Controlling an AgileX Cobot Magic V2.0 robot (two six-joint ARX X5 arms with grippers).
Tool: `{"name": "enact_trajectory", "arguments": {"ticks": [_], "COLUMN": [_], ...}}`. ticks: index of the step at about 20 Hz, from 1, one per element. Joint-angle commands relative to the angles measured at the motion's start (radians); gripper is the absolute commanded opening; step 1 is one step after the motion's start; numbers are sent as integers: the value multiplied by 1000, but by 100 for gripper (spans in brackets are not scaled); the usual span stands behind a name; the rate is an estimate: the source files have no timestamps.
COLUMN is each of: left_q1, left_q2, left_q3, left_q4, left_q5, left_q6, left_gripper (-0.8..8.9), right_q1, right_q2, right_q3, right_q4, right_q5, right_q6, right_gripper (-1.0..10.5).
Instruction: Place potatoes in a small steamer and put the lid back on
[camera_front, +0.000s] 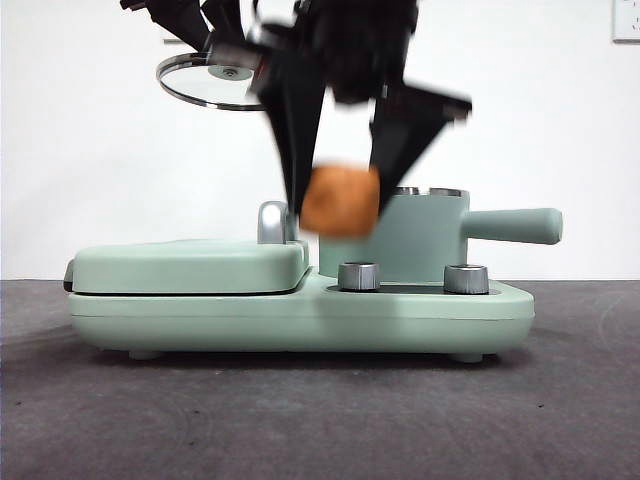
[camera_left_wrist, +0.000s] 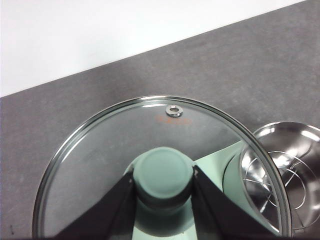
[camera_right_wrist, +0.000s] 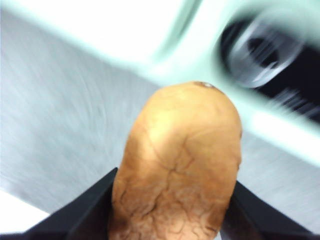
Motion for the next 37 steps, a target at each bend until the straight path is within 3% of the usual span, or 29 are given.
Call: {"name": "enact_trajectory", "arguments": {"ticks": [1, 7, 13, 20, 30, 32, 35, 37], "left_q1": [6, 8, 8, 8, 8, 8, 8, 8], "left_q2": [-13, -13, -13, -13, -13, -13, -13, -13], "left_q3": [36, 36, 36, 35, 35, 35, 35, 35], "left_q4": [20, 19, 16, 13, 13, 13, 13, 13], "left_q5": [1, 2, 4, 9, 9, 9, 9, 9], "left_q6": [-3, -26, -26, -26, -26, -26, -27, -29], "left_gripper": [14, 14, 14, 14, 14, 14, 14, 14], "right_q1": [-55, -272, -367, -405, -403, -403, -403, -403], "right_q2": [11, 98, 230, 362, 425, 425, 425, 425], "right_q3": [136, 391, 530, 557, 557, 557, 557, 557], "right_q4": [-33, -100, -121, -66, -76, -80, -84, -85], "right_q5": [-10, -55, -62, -130, -137, -137, -136, -136], "right_q6": [-104, -188, -215, -215, -216, -221, -228, -228], "right_gripper": [136, 136, 136, 136, 149, 240, 282, 420]}}
